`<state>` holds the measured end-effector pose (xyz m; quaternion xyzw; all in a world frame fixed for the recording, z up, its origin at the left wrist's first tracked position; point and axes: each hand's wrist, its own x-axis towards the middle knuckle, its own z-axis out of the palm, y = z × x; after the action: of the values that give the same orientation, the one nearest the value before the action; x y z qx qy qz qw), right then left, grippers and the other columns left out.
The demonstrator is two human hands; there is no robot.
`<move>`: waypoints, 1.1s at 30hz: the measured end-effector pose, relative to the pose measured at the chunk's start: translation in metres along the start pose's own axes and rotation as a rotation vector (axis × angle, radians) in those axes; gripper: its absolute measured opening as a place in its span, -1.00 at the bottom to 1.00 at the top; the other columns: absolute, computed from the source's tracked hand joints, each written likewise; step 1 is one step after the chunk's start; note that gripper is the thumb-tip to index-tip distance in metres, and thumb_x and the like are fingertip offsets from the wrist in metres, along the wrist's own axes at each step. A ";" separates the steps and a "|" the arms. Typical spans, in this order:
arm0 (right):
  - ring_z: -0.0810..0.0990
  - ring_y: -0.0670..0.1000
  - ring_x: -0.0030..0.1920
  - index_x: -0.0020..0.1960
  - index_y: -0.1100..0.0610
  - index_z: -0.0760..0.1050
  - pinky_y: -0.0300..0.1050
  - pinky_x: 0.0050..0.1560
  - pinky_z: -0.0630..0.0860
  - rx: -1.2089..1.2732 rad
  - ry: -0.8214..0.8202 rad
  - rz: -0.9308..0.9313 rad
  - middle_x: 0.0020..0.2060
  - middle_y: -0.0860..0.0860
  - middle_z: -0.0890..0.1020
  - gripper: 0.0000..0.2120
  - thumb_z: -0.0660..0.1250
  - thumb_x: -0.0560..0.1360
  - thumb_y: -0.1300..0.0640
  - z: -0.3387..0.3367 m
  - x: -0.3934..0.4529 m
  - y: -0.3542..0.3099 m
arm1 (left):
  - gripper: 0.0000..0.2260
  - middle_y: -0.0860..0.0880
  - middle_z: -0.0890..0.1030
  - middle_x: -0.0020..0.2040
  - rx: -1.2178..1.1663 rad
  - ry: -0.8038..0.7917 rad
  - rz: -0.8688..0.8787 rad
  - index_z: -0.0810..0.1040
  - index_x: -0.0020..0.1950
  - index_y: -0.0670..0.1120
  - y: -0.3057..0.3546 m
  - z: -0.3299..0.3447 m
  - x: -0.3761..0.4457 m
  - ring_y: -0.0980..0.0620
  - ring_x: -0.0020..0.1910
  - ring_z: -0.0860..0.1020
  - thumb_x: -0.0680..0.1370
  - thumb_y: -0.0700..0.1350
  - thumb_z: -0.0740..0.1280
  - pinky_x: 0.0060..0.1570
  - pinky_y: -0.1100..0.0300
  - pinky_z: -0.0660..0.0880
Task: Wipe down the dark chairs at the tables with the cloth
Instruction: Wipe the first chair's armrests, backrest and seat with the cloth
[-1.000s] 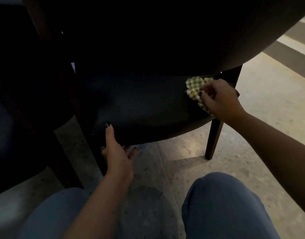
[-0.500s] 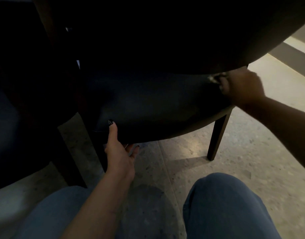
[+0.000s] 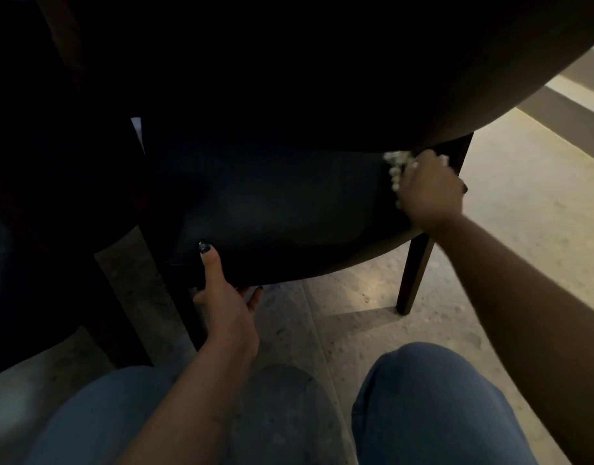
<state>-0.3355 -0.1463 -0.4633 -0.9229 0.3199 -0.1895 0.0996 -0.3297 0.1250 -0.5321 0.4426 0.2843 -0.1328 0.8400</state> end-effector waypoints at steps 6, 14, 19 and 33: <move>0.56 0.14 -0.17 0.13 0.15 0.35 -0.06 -0.26 0.40 -0.054 0.003 -0.281 -0.09 0.12 0.52 -0.81 0.16 0.60 0.06 0.005 -0.018 -0.001 | -0.42 0.00 0.54 0.27 -0.009 0.010 0.017 0.27 0.42 0.02 -0.002 0.002 0.003 0.00 0.11 0.58 0.52 0.30 0.23 -0.05 0.11 0.49; 0.54 0.28 0.00 0.19 0.20 0.33 0.00 -0.13 0.39 -0.049 0.114 0.024 0.04 0.21 0.53 -0.64 0.11 0.59 -0.07 0.005 -0.007 0.008 | -0.38 0.00 0.55 0.27 0.005 -0.035 0.020 0.26 0.46 -0.01 -0.001 -0.003 0.006 0.00 0.15 0.58 0.51 0.29 0.25 0.03 0.11 0.52; 0.54 0.06 -0.27 0.12 0.15 0.34 -0.06 -0.31 0.45 0.101 -0.009 0.027 -0.15 0.11 0.55 -0.80 0.11 0.62 0.03 -0.001 -0.038 -0.026 | -0.32 0.08 0.53 0.16 0.012 0.005 0.045 0.11 0.48 0.03 -0.004 -0.001 0.006 0.01 0.12 0.59 0.49 0.31 0.25 0.03 0.09 0.52; 0.43 0.12 0.25 0.15 0.04 0.58 0.01 0.28 0.20 0.189 -0.028 -0.834 0.20 0.08 0.51 -0.71 0.20 0.56 -0.03 0.046 -0.122 -0.174 | -0.35 -0.06 0.57 0.30 -0.209 -0.333 -0.045 0.45 0.41 0.02 0.005 -0.013 0.001 -0.08 0.29 0.53 0.50 0.41 0.09 0.27 -0.06 0.43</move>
<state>-0.3086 0.0682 -0.4868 -0.9626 -0.1007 -0.2295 0.1030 -0.3313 0.1390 -0.5348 0.3184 0.1635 -0.1925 0.9137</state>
